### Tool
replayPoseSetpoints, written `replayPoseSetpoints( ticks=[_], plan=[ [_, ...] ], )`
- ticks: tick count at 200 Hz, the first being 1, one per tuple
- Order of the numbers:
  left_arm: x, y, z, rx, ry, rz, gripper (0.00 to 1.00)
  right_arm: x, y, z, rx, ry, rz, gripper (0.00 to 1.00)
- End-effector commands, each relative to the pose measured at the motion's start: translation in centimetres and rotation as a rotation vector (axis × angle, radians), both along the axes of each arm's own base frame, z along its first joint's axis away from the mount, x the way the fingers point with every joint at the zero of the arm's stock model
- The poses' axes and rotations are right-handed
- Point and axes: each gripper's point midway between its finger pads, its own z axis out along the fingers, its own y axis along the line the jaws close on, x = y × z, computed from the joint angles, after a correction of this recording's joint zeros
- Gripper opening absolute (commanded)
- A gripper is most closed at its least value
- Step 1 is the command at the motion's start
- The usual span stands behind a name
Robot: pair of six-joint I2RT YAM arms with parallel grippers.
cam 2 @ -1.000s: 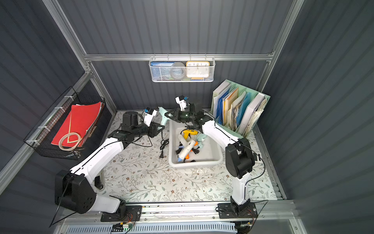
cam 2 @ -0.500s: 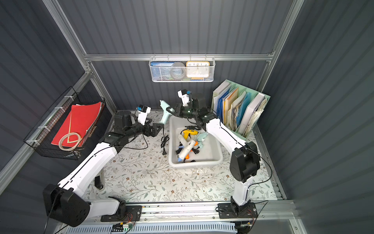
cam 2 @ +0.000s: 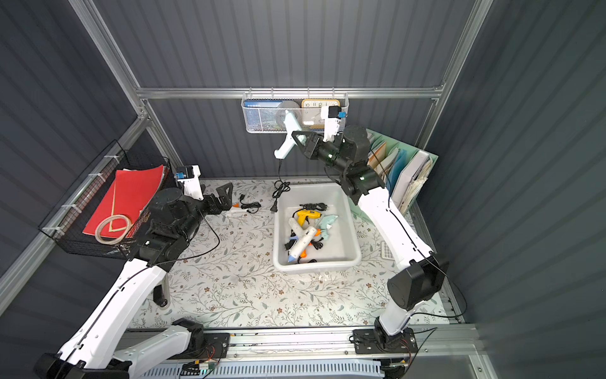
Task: Put the hot melt glue gun into the storage box
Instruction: Place the hot melt adhesive gun in the storage box.
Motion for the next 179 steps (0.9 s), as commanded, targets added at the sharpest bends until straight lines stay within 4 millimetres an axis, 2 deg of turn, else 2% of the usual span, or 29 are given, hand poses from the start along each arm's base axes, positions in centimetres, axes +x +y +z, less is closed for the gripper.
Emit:
replayPoseSetpoints(
  ticks=[1,58,128,153,179],
  plan=[
    [0.5,1.5,-1.9,-0.024,0.065,0.11,1.0,0.9,-2.3,0.1,-0.009,-0.029,-0.123,0.0],
    [1.9,2.0,-3.8,-0.024,0.126,0.164,1.0,3.1,-2.7,-4.7,-0.027,0.044,-0.19,0.0],
    [2.0,2.0,-5.1,-0.051,0.161,0.179,1.0,5.7,0.3,-6.8,0.023,0.063,-0.152,0.0],
    [1.6,2.7,-5.2,-0.059,0.154,0.214,1.0,6.6,0.9,-9.3,0.013,0.102,-0.16,0.0],
    [1.2,3.9,-5.6,-0.079,0.153,0.286,1.0,7.2,-0.8,-13.3,-0.05,0.159,-0.268,0.0]
  ],
)
